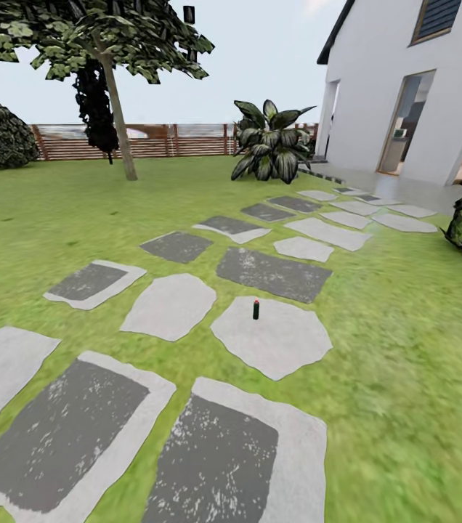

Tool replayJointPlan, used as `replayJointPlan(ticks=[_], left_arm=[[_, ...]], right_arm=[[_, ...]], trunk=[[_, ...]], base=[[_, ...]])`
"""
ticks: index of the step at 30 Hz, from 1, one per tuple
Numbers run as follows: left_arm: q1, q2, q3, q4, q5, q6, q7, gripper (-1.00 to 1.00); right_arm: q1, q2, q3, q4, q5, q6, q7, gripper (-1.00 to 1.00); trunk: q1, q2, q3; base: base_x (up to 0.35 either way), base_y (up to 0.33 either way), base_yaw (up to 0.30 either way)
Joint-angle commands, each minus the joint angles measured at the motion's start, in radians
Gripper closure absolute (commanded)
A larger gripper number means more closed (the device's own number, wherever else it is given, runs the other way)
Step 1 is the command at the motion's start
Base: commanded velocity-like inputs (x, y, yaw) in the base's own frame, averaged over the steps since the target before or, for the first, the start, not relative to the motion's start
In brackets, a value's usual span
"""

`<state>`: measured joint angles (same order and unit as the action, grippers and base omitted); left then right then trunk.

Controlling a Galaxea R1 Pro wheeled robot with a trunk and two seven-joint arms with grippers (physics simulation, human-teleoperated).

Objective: In the garden, pick up the pesticide atomizer on the floor and spray pesticide onto both trees until each tree trunk is fully covered.

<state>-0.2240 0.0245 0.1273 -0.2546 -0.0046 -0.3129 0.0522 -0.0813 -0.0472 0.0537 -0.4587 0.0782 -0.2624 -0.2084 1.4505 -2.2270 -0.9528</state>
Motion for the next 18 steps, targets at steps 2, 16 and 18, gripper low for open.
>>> replayJointPlan(ticks=[2, 16, 18], left_arm=[[0.0, 0.0, 0.0, 0.0, 0.0, 0.0, 0.0, -1.0], [0.0, 0.0, -0.001, 0.0, -0.001, 0.0, 0.0, -1.0], [0.0, 0.0, -0.001, 0.0, -0.001, 0.0, 0.0, -1.0]], right_arm=[[0.0, 0.0, 0.0, 0.0, 0.0, 0.0, 0.0, -1.0], [0.0, 0.001, 0.0, 0.0, 0.0, 0.0, 0.0, -1.0], [0.0, 0.0, 0.0, 0.0, 0.0, 0.0, 0.0, -1.0]], trunk=[[0.0, 0.0, 0.0], [0.0, 0.0, 0.0], [0.0, 0.0, 0.0]], base=[[0.34, 0.0, 0.0], [0.325, -0.081, 0.0], [0.297, -0.135, 0.0]])
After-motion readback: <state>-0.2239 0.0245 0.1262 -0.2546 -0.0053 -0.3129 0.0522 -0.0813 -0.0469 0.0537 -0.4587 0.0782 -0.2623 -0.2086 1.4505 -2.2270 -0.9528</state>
